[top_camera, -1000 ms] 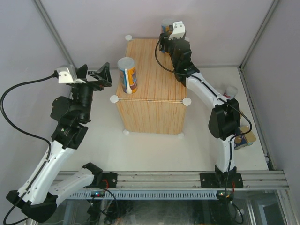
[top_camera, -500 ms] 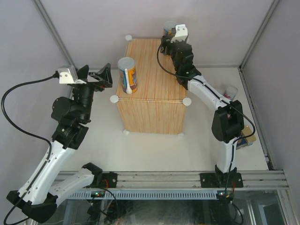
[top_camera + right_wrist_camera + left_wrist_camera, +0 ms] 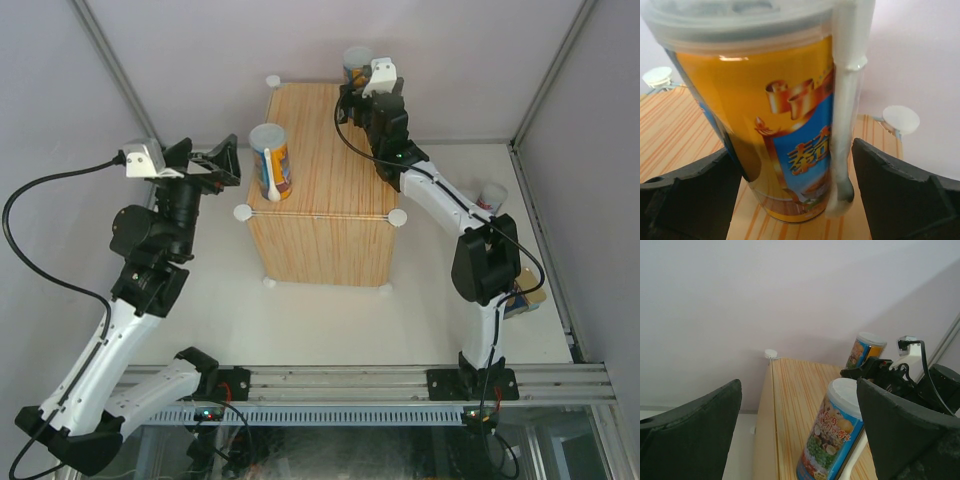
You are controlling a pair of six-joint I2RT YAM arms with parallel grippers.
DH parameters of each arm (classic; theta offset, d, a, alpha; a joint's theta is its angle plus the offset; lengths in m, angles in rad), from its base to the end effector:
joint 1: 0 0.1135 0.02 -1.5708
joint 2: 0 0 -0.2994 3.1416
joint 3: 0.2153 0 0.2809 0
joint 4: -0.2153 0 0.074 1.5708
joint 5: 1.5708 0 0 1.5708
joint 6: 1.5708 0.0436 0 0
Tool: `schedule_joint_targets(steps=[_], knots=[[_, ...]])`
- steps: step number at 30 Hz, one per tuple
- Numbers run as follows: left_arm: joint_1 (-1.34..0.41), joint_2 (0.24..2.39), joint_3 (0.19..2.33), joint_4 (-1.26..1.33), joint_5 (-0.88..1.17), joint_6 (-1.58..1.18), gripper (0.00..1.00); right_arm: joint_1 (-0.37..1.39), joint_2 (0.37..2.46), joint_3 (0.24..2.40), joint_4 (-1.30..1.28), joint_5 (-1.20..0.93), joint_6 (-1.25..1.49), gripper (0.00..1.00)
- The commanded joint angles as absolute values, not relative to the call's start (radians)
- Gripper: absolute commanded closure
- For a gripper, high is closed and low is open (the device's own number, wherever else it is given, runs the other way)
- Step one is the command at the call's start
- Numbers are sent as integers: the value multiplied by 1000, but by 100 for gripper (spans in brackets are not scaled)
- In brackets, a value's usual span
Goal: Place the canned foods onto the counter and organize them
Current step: Place the canned food on the counter.
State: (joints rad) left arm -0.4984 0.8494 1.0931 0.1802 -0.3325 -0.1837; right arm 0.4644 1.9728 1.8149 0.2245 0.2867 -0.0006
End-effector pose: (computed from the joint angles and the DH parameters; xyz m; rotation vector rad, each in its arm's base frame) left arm 0.1641 -0.0731 0.5102 -0.1142 1.1756 -0.4113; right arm 0.4822 0.2278 0.4129 -0.1197 1.5042 0.1569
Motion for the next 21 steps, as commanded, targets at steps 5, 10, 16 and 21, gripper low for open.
schedule_joint_targets(steps=[5,10,16,21], knots=[[-491,856,1078,227,-312,-210,0,462,1938,1835,194,298,29,14],[-491,869,1087,222,-311,-220,0,472,1907,1805,193,294,29,14],[-458,886,1098,221,-305,-247,0,473,1865,1755,205,302,36,13],[-453,892,1103,221,-291,-261,0,471,1820,1705,224,309,40,14]])
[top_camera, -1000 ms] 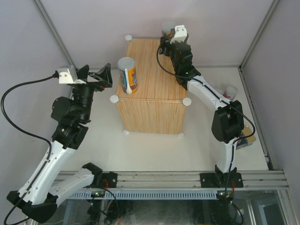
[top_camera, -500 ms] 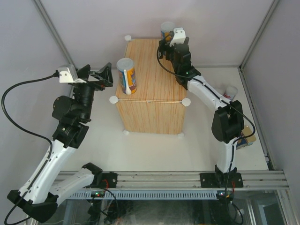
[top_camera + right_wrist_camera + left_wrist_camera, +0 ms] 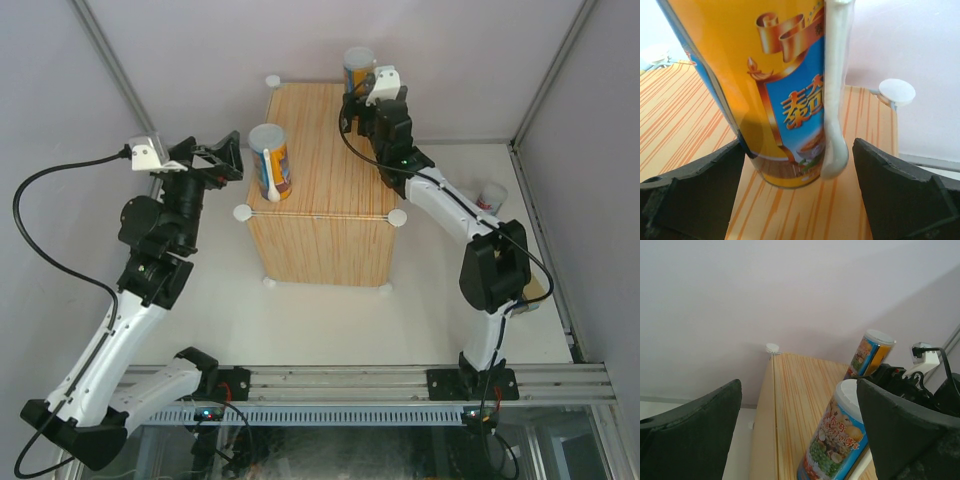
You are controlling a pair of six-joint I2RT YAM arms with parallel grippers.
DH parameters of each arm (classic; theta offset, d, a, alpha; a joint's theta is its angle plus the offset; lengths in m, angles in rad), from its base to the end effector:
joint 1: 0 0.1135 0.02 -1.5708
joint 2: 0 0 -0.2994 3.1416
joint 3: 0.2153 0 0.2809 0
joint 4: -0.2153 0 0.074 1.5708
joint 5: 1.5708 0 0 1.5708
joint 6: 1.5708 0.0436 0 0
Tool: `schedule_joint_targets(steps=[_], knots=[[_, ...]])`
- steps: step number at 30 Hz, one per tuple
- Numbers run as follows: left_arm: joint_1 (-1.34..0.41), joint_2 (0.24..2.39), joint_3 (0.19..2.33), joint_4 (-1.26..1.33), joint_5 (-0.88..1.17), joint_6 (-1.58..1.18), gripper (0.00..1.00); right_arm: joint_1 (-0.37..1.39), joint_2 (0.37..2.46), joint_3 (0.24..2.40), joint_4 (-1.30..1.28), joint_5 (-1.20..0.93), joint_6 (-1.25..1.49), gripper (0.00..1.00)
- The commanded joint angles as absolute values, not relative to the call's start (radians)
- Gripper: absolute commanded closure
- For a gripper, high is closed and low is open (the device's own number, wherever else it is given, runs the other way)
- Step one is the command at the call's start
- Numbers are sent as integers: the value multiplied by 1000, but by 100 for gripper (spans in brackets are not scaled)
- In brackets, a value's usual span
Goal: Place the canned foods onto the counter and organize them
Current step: Place the canned food on the counter.
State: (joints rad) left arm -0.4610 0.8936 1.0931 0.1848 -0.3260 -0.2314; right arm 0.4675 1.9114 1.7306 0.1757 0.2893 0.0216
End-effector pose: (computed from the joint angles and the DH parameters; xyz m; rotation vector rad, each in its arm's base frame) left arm 0.1821 -0.0748 0.5033 -0.1511 1.2084 -0.4124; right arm 0.4667 0.2217 0.4048 -0.1245 1.5729 0.1554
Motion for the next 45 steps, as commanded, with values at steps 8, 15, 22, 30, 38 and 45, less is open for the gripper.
schedule_joint_targets(steps=[8,15,22,30,38,45], knots=[[-446,889,1100,219,-293,-278,0,469,1782,1672,216,286,46,14],[-445,882,1101,213,-296,-275,0,470,1757,1650,212,280,60,15],[-441,873,1088,216,-298,-273,0,474,1728,1615,222,291,58,21],[-437,868,1083,211,-289,-267,0,460,1767,1663,196,299,65,26],[-433,874,1080,216,-275,-259,1,447,1812,1720,180,308,69,26],[-426,874,1074,222,-266,-258,2,433,1842,1759,164,313,72,25]])
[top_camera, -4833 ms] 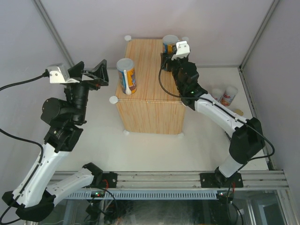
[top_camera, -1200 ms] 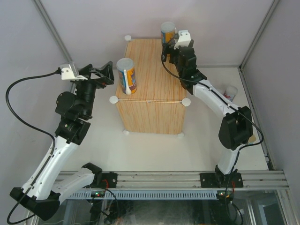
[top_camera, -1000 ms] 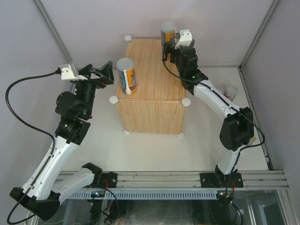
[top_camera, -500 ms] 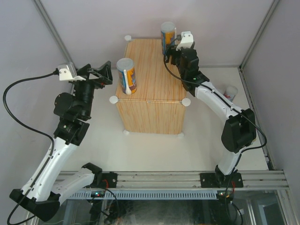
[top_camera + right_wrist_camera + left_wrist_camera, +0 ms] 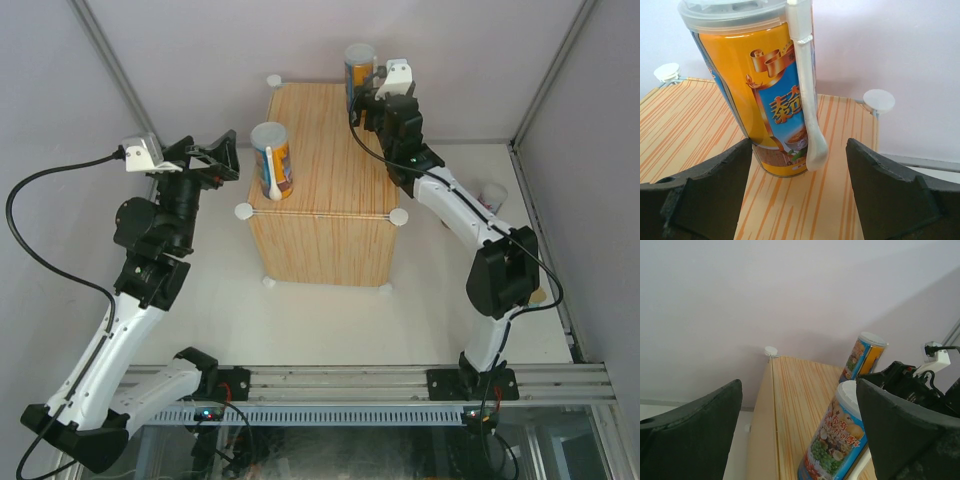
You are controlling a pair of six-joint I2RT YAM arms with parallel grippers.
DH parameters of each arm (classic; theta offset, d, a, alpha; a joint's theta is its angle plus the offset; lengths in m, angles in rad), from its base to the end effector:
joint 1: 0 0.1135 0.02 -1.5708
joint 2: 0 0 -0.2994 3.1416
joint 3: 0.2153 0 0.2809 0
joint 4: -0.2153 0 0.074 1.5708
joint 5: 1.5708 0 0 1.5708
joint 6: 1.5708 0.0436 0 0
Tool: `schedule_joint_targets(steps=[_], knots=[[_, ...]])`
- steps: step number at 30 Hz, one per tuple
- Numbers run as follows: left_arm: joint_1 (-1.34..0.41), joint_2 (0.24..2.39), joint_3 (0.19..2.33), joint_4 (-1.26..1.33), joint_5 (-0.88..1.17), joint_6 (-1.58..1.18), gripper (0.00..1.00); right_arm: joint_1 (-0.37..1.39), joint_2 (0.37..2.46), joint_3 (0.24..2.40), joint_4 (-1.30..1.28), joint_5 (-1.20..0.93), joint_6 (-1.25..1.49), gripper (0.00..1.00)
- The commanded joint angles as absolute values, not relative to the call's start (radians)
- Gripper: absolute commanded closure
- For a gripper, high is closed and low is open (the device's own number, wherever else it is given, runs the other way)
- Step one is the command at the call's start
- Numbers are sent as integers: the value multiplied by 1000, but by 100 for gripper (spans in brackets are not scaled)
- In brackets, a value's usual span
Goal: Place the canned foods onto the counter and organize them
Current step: Place the canned food on the counter.
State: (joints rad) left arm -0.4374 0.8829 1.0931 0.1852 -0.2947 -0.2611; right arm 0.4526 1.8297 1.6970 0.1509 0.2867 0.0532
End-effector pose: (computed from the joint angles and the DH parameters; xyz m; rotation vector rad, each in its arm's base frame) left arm 0.1798 -0.0701 0.5053 -0.1574 1.1943 -0.4399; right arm 0.4482 0.2042 0.4282 -0.0836 1.5538 0.1771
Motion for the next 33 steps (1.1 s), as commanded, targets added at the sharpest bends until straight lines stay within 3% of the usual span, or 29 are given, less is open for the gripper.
schedule_joint_targets(steps=[1,18,33], knots=[[-426,875,1072,223,-265,-258,2,432,1845,1765,160,313,71,25],[-414,873,1063,228,-232,-256,0,411,1894,1839,111,304,69,24],[-405,698,989,116,0,-135,0,475,1692,1633,113,308,70,16]])
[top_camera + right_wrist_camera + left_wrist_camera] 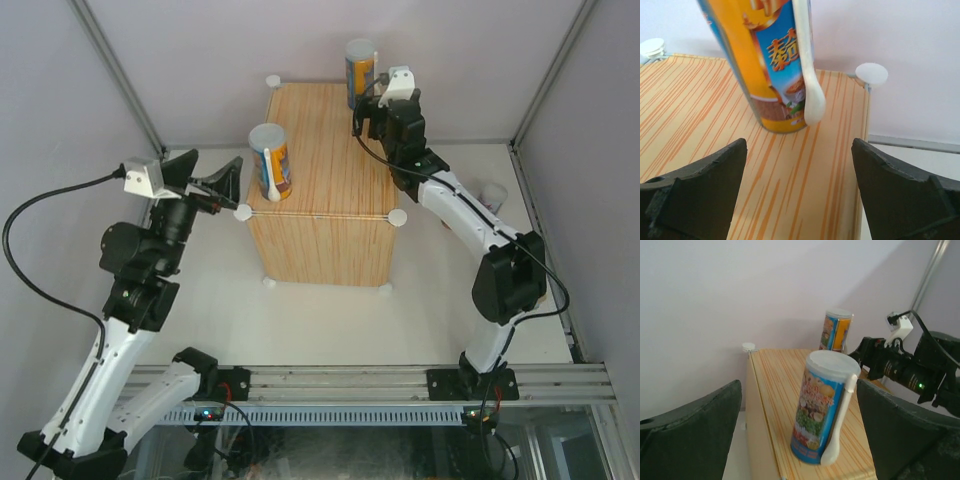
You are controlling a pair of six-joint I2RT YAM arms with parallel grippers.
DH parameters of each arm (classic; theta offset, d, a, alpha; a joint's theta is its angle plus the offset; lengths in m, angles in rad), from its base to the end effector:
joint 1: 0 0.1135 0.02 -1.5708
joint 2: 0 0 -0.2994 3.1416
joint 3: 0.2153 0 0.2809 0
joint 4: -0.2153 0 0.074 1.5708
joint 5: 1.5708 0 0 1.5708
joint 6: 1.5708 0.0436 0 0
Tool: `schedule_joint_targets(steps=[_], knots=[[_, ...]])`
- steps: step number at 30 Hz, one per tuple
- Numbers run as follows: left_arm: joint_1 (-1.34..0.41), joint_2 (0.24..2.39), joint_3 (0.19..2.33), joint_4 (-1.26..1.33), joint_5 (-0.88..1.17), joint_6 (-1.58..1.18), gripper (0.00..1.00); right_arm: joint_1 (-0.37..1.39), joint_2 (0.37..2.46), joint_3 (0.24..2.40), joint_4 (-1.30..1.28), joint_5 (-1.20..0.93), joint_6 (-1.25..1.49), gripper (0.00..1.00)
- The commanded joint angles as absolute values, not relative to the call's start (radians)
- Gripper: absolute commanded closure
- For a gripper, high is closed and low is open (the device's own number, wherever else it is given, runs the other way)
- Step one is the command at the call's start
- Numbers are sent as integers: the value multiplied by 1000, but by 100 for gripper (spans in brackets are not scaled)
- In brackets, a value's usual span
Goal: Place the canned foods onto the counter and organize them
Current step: Place the canned food on the counter, then adjust the canned food at the counter.
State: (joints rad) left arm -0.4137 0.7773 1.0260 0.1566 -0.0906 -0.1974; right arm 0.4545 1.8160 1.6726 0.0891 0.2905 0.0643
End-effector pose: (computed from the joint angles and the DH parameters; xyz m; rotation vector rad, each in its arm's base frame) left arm 0.1533 -0.0630 0.4955 0.0466 1.1798 -0.4867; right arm 0.4444 0.2032 0.4178 -0.0933 1.6226 0.1635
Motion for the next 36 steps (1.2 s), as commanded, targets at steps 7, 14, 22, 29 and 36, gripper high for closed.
schedule_joint_targets(steps=[7,14,22,29,36], knots=[[-410,645,990,-7,124,-130,0,520,1532,1524,83,340,82,16],[-445,686,995,-46,122,-118,0,589,1386,1435,40,411,94,17],[-534,756,975,-17,-25,-142,0,633,1253,1385,-37,466,133,19],[-600,850,992,27,-147,-143,0,662,1187,1379,-78,485,126,19],[-613,922,1030,31,-299,-153,1,685,1146,1379,-91,491,114,19]])
